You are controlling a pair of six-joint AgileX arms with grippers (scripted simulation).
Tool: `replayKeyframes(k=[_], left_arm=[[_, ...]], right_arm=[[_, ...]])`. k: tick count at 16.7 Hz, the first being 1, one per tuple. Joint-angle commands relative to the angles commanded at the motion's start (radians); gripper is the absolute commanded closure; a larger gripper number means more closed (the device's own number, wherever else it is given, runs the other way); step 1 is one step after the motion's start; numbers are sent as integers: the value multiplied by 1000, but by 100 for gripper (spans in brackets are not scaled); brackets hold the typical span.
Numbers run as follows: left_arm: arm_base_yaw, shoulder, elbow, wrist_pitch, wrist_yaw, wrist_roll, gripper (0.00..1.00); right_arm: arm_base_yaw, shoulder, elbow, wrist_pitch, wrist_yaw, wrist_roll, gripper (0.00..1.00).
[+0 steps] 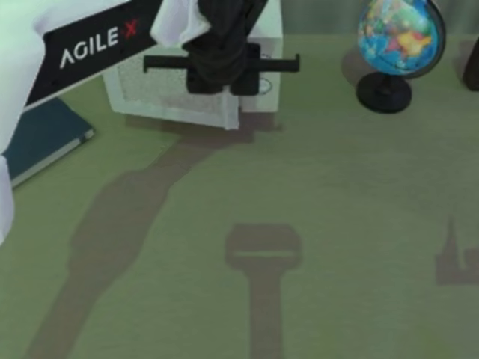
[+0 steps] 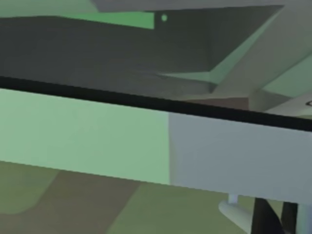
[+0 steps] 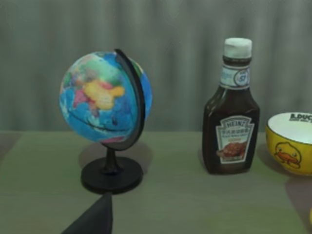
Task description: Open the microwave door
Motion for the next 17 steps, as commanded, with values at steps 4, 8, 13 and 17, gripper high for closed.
replayKeyframes(k=[4, 8, 13, 17], left_arm=[[0, 0, 0, 0, 0, 0, 100], [0, 0, 0, 0, 0, 0, 100], [2, -36, -63, 29, 23, 40, 100], [12, -92, -145, 72, 51, 101, 100]], right_arm=[[0, 0, 0, 0, 0, 0, 0], [0, 0, 0, 0, 0, 0, 0], [0, 0, 0, 0, 0, 0, 0], [0, 0, 0, 0, 0, 0, 0]])
